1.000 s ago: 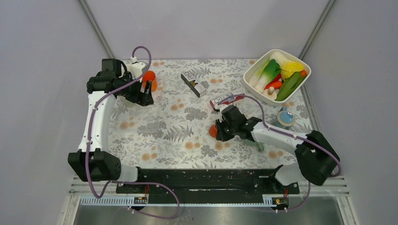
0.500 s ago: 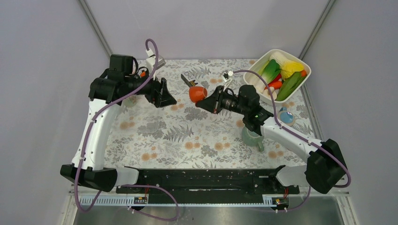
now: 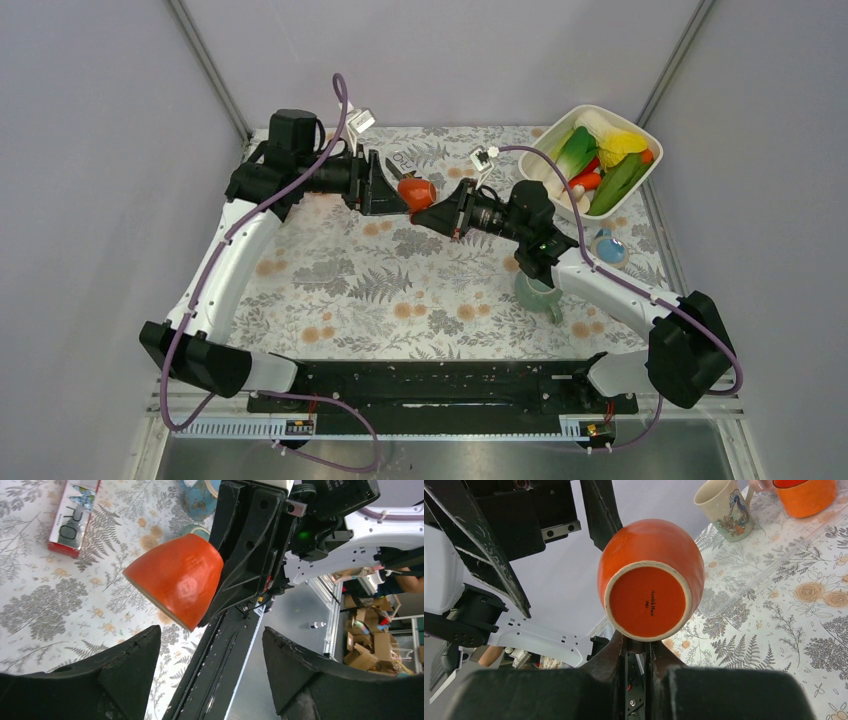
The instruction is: Turn the mug right side up
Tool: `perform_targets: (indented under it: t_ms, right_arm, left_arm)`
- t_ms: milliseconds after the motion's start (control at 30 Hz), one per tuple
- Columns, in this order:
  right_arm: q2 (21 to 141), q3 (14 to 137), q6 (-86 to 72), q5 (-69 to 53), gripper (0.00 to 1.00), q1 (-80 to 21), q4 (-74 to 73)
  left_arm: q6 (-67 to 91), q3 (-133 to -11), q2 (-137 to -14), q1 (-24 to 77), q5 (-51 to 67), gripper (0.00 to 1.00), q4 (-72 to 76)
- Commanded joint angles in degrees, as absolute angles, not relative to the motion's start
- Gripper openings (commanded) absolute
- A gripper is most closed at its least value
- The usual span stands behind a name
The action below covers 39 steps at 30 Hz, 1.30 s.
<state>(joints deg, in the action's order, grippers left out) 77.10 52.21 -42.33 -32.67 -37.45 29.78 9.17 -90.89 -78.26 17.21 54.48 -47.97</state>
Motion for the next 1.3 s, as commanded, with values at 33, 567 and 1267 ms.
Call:
perform_targets:
  t_ms: [33,567,1267]
  right_arm:
    - [75.95,55.24,-43.25,-34.62,0.00,-37.96,36.14]
    - [75.70,54.42,-39.70,-30.21,0.98,-38.39,23.60]
    - [71.17,51.75,-25.10,-17.40,1.00,-38.27,0.66]
  left_arm:
    - [18.11,-87.71,-76.24,19.99,56.05,0.70,-34.40]
    - [12.40,-89.15,-76.42,21.09,36.28,0.00,-38.49]
    - [2.63,-92.76,-105.87,5.43,-0.94,0.00,-47.37]
